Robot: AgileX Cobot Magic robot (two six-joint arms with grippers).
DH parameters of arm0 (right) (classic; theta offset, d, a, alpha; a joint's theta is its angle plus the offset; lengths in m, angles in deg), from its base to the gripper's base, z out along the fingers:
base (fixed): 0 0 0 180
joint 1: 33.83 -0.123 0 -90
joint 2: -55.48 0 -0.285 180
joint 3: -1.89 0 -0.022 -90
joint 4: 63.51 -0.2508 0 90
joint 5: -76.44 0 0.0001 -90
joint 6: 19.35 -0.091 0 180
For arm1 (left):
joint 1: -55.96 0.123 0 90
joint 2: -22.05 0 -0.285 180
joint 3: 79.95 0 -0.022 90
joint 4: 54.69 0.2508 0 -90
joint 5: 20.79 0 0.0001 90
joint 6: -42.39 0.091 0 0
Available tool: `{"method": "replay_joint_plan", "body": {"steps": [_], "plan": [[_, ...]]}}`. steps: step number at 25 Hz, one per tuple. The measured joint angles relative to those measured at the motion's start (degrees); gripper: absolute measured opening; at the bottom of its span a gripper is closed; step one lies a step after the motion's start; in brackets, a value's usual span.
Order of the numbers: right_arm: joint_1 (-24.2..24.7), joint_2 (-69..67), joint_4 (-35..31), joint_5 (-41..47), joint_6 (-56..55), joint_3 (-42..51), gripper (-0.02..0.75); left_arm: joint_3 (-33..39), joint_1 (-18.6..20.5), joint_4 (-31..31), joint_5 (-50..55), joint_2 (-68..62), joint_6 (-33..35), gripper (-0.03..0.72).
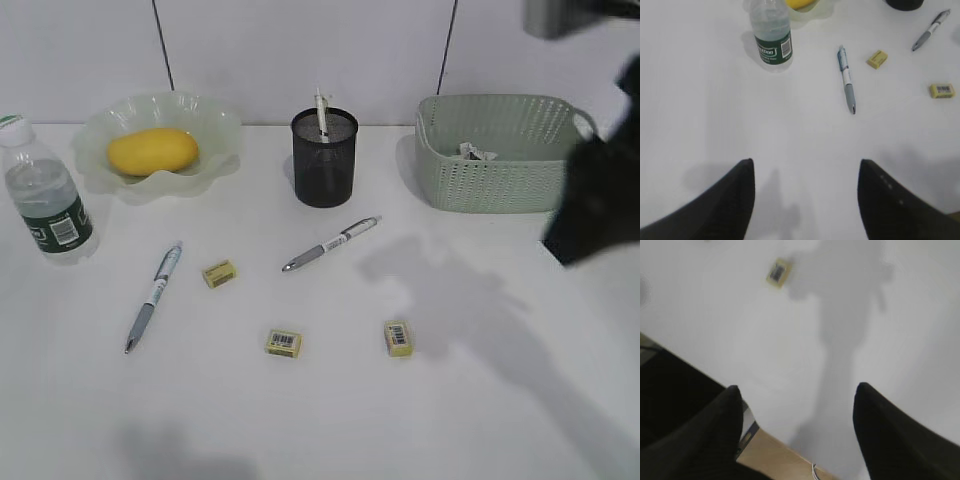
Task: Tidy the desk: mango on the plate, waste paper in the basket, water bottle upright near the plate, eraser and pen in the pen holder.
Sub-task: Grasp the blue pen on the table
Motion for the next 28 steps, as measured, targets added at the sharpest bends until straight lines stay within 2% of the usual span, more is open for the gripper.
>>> {"method": "replay_joint_plan", "body": {"steps": [10, 20, 23, 28], "plan": [[0.0, 22.4, 1.0, -3.8, -0.2, 19.8, 0.541, -8.4, 0.0, -0.1, -2.9, -19.2, 0.3, 0.494], [0.0, 41.9, 2.2, -4.8, -1.2, 30.5, 0.541, -21.5, -0.1, -10.1, -3.0, -44.6, 2.6, 0.509], [0.0, 45.8, 2.3, -4.8, -1.3, 32.8, 0.541, -24.3, -2.0, -10.5, -2.8, -49.8, 2.6, 0.509], [0.0, 48.8, 2.3, -4.8, -1.6, 35.1, 0.541, -28.4, -9.2, -8.0, -3.9, -58.2, 1.2, 0.509]]}}
